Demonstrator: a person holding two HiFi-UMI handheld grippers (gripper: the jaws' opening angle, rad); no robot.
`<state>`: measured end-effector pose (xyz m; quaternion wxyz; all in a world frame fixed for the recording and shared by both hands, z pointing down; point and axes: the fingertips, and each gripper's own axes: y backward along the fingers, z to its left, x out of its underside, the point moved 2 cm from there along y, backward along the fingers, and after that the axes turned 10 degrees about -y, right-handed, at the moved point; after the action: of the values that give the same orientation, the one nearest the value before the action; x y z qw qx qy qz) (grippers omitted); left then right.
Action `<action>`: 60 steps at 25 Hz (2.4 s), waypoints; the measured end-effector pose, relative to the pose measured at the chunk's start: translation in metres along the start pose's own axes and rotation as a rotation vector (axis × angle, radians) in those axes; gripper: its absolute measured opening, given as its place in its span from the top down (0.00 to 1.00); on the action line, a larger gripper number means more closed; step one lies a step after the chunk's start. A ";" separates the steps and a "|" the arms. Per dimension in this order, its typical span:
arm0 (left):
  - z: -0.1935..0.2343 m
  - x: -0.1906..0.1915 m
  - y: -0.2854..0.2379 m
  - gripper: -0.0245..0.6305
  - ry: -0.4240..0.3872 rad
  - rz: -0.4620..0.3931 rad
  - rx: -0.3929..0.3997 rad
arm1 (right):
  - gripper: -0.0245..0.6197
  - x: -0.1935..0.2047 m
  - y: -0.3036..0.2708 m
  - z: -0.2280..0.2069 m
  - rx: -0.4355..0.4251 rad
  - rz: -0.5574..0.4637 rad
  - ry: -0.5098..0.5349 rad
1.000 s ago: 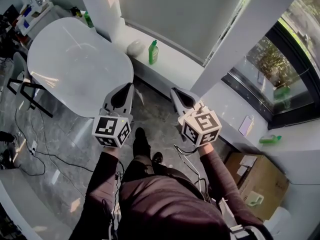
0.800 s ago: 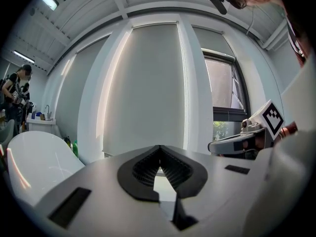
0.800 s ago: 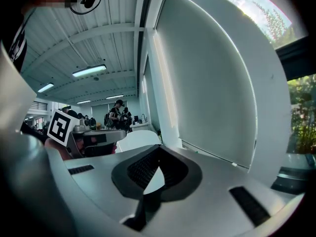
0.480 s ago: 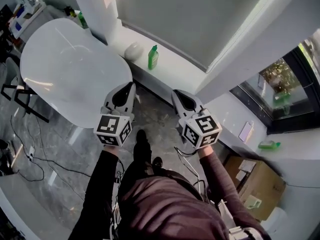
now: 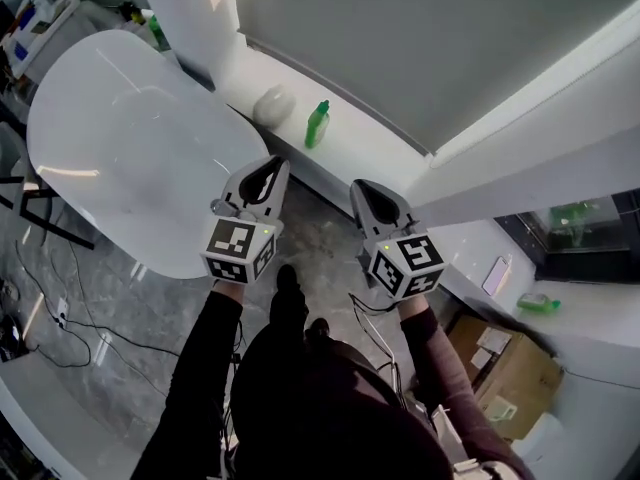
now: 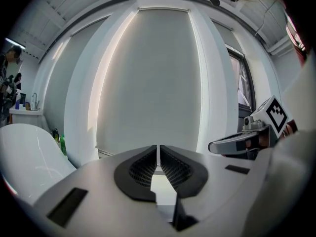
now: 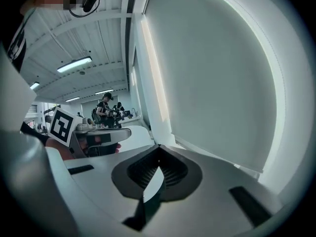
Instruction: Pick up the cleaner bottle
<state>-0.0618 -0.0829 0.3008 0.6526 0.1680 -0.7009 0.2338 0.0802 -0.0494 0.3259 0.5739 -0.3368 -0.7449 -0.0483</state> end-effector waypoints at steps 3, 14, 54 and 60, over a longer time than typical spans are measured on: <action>0.014 0.007 -0.016 0.95 0.008 0.019 0.027 | 0.96 -0.007 -0.017 -0.005 0.029 -0.003 -0.008; 0.042 0.031 -0.064 0.90 0.008 0.061 0.072 | 0.96 -0.015 -0.050 -0.025 0.072 0.009 -0.009; 0.038 0.231 -0.218 0.62 -0.034 0.358 0.112 | 0.96 0.077 -0.186 -0.157 0.096 0.138 -0.060; 0.039 0.264 -0.240 0.60 -0.080 0.388 0.098 | 0.96 0.102 -0.207 -0.188 0.127 0.145 -0.095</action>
<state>0.0111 -0.2863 0.5879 0.5581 0.0702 -0.7332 0.3822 0.1078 -0.2490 0.5444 0.5601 -0.3547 -0.7465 0.0568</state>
